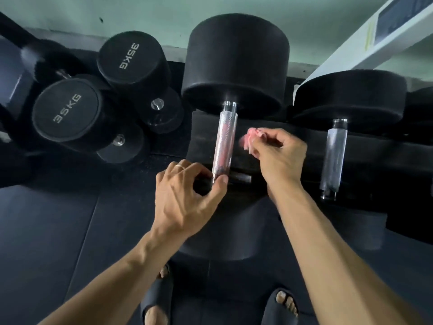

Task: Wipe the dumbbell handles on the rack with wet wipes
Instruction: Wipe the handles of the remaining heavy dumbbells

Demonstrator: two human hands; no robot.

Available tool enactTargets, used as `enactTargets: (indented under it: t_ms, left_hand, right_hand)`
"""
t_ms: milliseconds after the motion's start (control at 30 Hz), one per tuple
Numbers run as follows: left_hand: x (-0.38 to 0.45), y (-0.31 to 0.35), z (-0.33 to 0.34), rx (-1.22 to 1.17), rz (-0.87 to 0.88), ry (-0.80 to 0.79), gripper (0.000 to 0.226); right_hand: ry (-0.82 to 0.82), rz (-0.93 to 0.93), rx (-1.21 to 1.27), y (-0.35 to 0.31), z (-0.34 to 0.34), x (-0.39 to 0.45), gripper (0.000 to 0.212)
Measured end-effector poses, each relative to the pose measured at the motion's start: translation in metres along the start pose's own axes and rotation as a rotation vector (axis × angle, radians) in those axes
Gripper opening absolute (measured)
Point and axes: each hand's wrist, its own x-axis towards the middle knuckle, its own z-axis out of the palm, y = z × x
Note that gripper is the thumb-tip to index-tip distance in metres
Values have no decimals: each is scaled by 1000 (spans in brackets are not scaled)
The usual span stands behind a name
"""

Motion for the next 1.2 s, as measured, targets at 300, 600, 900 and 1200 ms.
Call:
enactTargets:
  t_ms: [300,600,900,1200]
  left_hand:
    - [-2,-7,6,-63,2,49,45]
    - [-2,-9,8,-71,22,52,46]
    - [-1,-10,8,-67,19,43,45]
    - [-1,-10,8,-63,23,46,48]
  right_hand:
    - [-79,-265,-310,9,24,24,13]
    - [29,112,145,-4,39,32,19]
    - [-60,105,145,-6,33,33,26]
    - [-159,-1,-165,-4,18,29,23]
